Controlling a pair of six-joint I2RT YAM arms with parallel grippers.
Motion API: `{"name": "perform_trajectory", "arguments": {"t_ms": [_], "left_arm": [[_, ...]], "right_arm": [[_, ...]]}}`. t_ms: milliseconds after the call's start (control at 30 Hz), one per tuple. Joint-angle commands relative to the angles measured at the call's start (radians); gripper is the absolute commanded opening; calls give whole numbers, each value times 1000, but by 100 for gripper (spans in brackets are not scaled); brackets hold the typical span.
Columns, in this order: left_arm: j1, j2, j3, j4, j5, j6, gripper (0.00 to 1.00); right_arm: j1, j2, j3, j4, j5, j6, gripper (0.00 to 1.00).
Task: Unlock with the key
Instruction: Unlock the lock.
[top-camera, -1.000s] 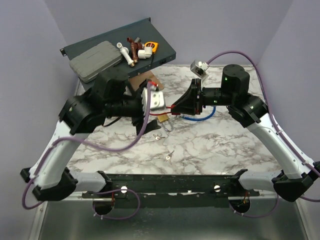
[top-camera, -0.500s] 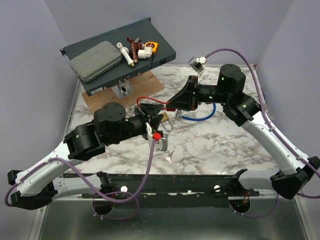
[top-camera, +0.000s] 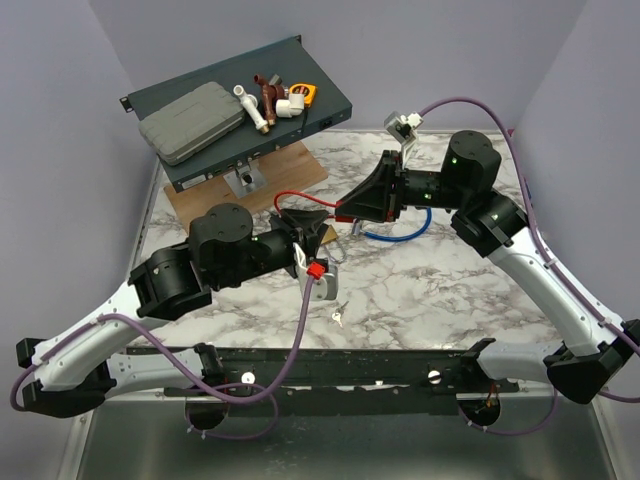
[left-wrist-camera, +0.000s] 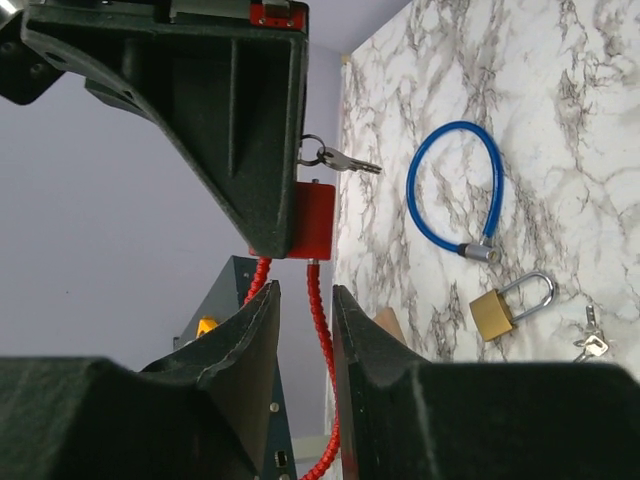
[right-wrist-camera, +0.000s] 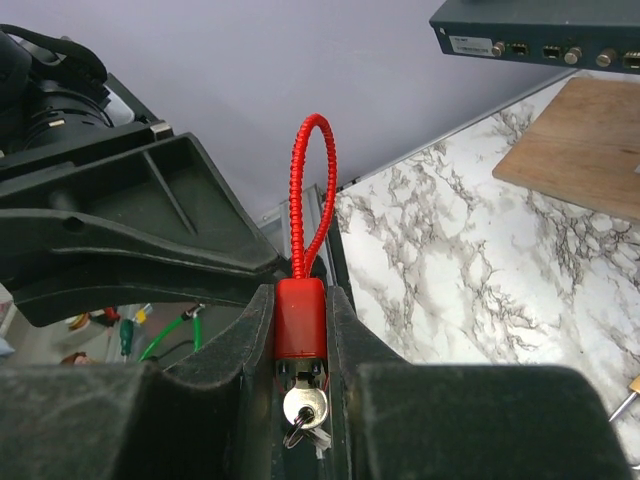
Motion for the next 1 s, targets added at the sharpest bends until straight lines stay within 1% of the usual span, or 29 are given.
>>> {"name": "perform_trajectory", "arguments": {"t_ms": [0,133,333,467,533,733,800,967], "left_arm": [[-6,18,23,-53,-29,-24,25],[-6,42,49,-75,-27,-45,24],[-5,45,55,-32,-50,-47,23],[-5,53,63,-67,-47,-46,20],[-5,55,61,-69,-55,-32,16],[-5,76,81,-104,-69,-16,11],[-5,81,83,-99,-84,-15,9],[-5,86,103,-71,-127,26,1]], "right_arm": [[5,-21,-1,56,-4,24,1],[5,-22,-4,67,-21,36,1],[5,-33,-20,78,-53,44,1],[5,-44,-28,77,-53,46,1],[5,-45,-28,77,-61,44,1],[5,-47,-25,68,-76,48,1],[5,-48,-28,66,-87,50,1],[5,-49,-34,25,-118,36,1]]}}
